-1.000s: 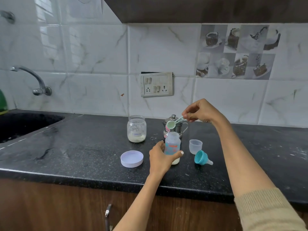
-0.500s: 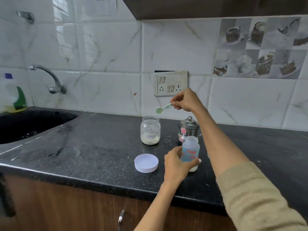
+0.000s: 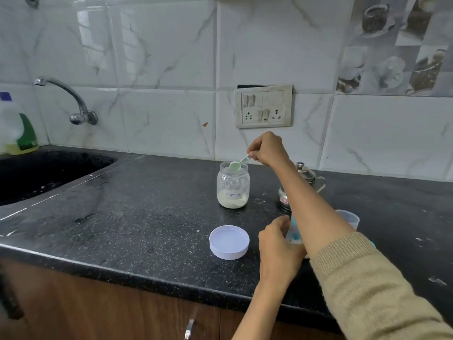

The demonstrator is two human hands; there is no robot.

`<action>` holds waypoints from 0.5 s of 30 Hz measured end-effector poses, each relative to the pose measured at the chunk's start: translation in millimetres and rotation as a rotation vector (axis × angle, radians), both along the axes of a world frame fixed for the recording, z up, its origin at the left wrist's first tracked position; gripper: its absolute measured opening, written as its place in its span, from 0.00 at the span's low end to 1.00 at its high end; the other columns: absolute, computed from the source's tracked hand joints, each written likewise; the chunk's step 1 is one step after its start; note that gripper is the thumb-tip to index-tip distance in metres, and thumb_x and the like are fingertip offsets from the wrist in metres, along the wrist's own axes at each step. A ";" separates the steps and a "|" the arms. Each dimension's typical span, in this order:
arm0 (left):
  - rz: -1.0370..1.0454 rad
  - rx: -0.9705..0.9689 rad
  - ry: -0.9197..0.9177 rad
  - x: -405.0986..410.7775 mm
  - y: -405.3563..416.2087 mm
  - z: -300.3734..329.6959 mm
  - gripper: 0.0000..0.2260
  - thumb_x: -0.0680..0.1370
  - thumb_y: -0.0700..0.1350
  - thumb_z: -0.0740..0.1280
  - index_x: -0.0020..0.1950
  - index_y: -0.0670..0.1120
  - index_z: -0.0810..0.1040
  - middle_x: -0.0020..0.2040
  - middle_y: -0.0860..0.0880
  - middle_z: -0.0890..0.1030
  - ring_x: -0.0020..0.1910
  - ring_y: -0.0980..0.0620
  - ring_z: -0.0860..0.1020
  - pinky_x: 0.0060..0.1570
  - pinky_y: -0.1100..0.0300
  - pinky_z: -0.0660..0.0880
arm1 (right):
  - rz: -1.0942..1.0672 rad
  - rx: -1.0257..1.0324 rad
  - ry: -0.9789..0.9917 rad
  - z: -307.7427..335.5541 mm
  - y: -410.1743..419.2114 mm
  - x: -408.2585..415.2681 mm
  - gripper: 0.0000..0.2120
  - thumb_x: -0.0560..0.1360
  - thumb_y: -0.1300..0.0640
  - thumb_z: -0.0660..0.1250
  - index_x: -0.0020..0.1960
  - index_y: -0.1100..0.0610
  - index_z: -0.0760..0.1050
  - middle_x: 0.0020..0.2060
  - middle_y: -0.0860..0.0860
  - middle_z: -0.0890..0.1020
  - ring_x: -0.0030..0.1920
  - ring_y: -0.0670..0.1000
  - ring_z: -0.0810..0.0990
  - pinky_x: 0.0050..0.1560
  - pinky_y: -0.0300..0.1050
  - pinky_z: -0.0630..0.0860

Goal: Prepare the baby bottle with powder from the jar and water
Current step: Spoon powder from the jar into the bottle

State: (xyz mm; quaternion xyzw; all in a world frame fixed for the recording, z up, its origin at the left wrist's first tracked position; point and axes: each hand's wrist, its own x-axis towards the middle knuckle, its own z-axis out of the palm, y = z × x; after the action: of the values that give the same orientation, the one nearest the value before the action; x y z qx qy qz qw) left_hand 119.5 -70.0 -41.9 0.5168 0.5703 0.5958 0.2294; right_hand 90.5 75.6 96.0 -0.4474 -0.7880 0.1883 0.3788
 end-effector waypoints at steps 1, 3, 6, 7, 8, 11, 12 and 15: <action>0.002 0.004 -0.001 0.5 -1.5 1.3 0.25 0.68 0.45 0.70 0.64 0.44 0.76 0.58 0.50 0.81 0.57 0.58 0.78 0.56 0.65 0.74 | -0.011 0.001 0.041 -1.3 1.4 1.6 0.05 0.71 0.68 0.70 0.45 0.63 0.83 0.37 0.55 0.81 0.39 0.51 0.79 0.36 0.39 0.74; 0.002 0.007 -0.014 0.6 -1.7 1.7 0.25 0.68 0.45 0.71 0.65 0.44 0.75 0.58 0.50 0.81 0.57 0.58 0.78 0.56 0.66 0.74 | -0.059 0.016 0.136 -2.5 4.2 5.3 0.04 0.71 0.67 0.70 0.45 0.62 0.83 0.40 0.55 0.83 0.42 0.52 0.81 0.42 0.42 0.77; -0.007 -0.004 -0.018 0.7 -3.6 3.7 0.24 0.68 0.44 0.71 0.64 0.44 0.76 0.57 0.50 0.82 0.56 0.58 0.79 0.55 0.64 0.76 | -0.221 0.071 0.226 -5.2 9.5 8.3 0.07 0.72 0.68 0.67 0.45 0.62 0.83 0.44 0.57 0.84 0.42 0.54 0.81 0.42 0.43 0.78; -0.004 -0.013 -0.016 1.1 -4.7 4.9 0.22 0.68 0.44 0.71 0.62 0.44 0.77 0.56 0.49 0.82 0.55 0.57 0.79 0.55 0.62 0.76 | -0.284 0.084 0.215 -6.3 9.4 7.9 0.08 0.72 0.70 0.65 0.45 0.63 0.83 0.44 0.58 0.83 0.42 0.55 0.81 0.40 0.44 0.78; 0.003 -0.017 -0.009 1.3 -6.0 6.1 0.20 0.68 0.43 0.71 0.59 0.43 0.78 0.54 0.49 0.83 0.54 0.55 0.80 0.54 0.60 0.77 | -0.340 0.088 0.181 -8.0 8.2 7.1 0.09 0.71 0.71 0.63 0.45 0.64 0.81 0.45 0.58 0.83 0.42 0.56 0.81 0.40 0.44 0.78; 0.026 -0.033 0.011 1.1 -8.7 7.6 0.08 0.69 0.41 0.67 0.47 0.42 0.79 0.46 0.46 0.84 0.44 0.60 0.81 0.40 0.64 0.76 | -0.434 0.071 -0.019 -15.6 -0.9 0.2 0.11 0.72 0.74 0.58 0.49 0.66 0.76 0.49 0.58 0.80 0.47 0.58 0.80 0.41 0.46 0.75; 0.026 -0.046 0.026 1.1 -9.7 10.1 0.01 0.70 0.39 0.66 0.40 0.43 0.76 0.40 0.46 0.82 0.38 0.62 0.79 0.32 0.69 0.71 | -0.443 0.056 -0.089 -19.0 -4.7 -2.7 0.12 0.73 0.74 0.57 0.52 0.67 0.75 0.52 0.59 0.79 0.50 0.58 0.79 0.43 0.46 0.74; 0.060 -0.074 0.114 -0.6 -6.6 8.1 0.14 0.73 0.38 0.62 0.29 0.48 0.63 0.28 0.52 0.70 0.26 0.55 0.65 0.25 0.65 0.61 | -0.452 0.019 -0.236 -33.4 -8.3 -8.2 0.12 0.76 0.71 0.60 0.58 0.66 0.74 0.56 0.60 0.78 0.56 0.58 0.79 0.45 0.45 0.74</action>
State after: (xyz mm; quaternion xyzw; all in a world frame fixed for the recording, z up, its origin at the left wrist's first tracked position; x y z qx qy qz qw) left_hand 118.9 -76.6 -33.8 0.5238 0.6193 0.5506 0.1973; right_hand 82.2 67.3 62.7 -0.6273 -0.7087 0.0378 0.3207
